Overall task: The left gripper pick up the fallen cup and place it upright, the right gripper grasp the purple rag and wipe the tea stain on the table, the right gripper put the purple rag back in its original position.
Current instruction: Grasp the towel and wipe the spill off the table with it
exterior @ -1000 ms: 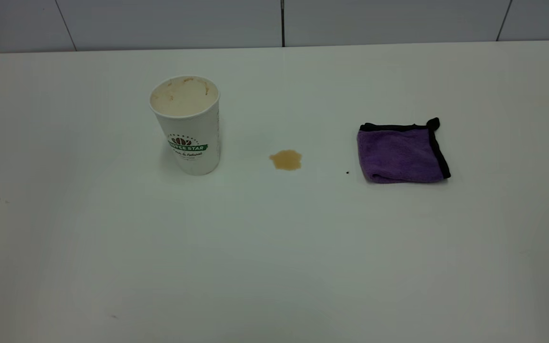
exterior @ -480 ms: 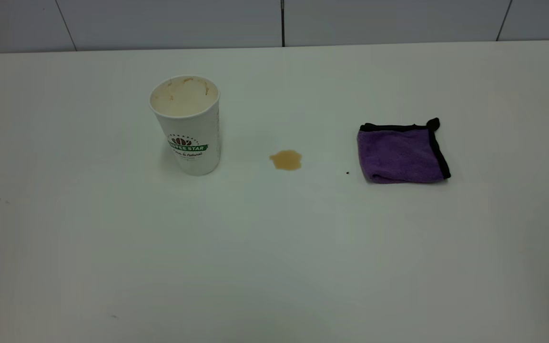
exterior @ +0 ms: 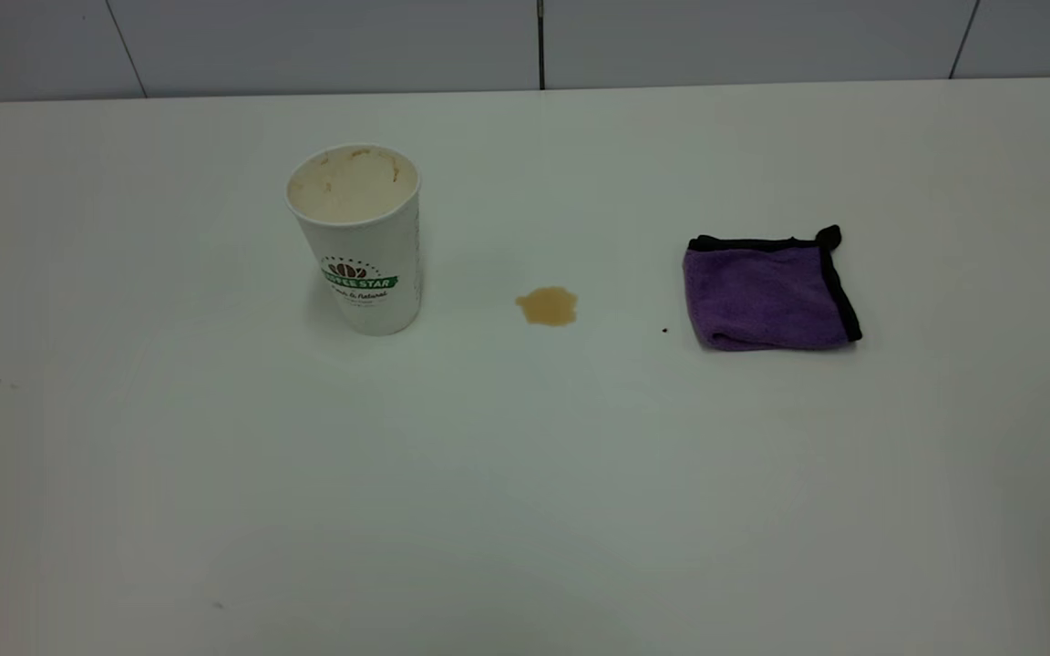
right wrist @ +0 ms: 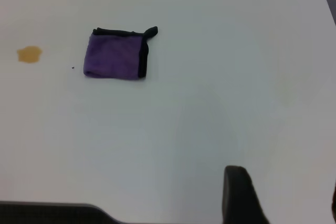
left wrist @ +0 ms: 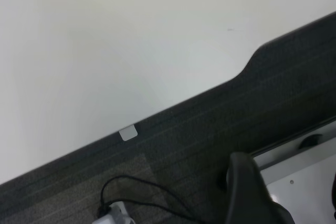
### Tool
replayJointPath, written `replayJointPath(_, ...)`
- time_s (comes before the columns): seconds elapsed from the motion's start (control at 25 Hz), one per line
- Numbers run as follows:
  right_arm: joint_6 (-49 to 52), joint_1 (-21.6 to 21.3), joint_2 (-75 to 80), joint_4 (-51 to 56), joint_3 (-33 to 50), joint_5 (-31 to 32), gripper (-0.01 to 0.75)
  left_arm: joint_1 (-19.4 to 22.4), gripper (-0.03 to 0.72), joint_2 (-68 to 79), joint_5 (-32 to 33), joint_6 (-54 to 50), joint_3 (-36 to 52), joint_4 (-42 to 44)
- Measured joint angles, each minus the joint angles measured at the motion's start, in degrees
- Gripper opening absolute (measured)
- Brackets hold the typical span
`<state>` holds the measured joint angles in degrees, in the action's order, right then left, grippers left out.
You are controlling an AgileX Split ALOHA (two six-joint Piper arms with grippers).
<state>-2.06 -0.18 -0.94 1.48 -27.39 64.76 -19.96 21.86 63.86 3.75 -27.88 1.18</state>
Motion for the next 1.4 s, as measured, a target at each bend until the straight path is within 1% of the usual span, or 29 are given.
replayJointPath(0.16, 0.0, 0.0, 0.0, 0.0, 0.0, 0.0, 0.45, 0.13, 0.429, -1.18, -0.07, 0.0, 0.0, 0.0)
replayJointPath(0.24, 0.0, 0.0, 0.0, 0.0, 0.0, 0.0, 0.45, 1.1, 0.429, -2.56, -0.07, 0.0, 0.0, 0.0)
replayJointPath(0.36, 0.0, 0.0, 0.0, 0.0, 0.0, 0.0, 0.45, 4.37, 0.429, -5.56, -0.07, 0.0, 0.0, 0.0)
replayJointPath(0.48, 0.0, 0.0, 0.0, 0.0, 0.0, 0.0, 0.45, 8.71, 0.429, -9.87, -0.07, 0.0, 0.0, 0.0)
replayJointPath(0.64, 0.0, 0.0, 0.0, 0.0, 0.0, 0.0, 0.45, 12.26, 0.429, -16.85, 0.23, 0.0, 0.0, 0.0)
replayJointPath(0.8, 0.0, 0.0, 0.0, 0.0, 0.0, 0.0, 0.45, 13.37, 0.429, -22.49, 0.64, 0.0, 0.0, 0.0)
replayJointPath(1.04, 0.0, 0.0, 0.0, 0.3, -0.22, -0.7, 0.45, 13.78, 0.429, -22.92, 0.85, 0.0, 0.0, 0.0)
replayJointPath(1.16, 0.0, 0.0, 1.33, 3.29, -1.33, -3.98, 0.45, 13.78, 0.429, -22.98, 0.85, 0.0, 0.0, 0.0)
replayJointPath(1.28, -1.55, 0.0, 6.71, 8.57, -1.86, -11.0, 0.455, 13.78, 0.429, -22.98, 0.85, 0.0, 0.0, 0.0)
replayJointPath(1.4, -8.75, 0.0, 15.88, 11.65, -1.86, -17.53, 0.484, 13.78, 0.429, -22.98, 0.95, 0.0, 0.0, 0.0)
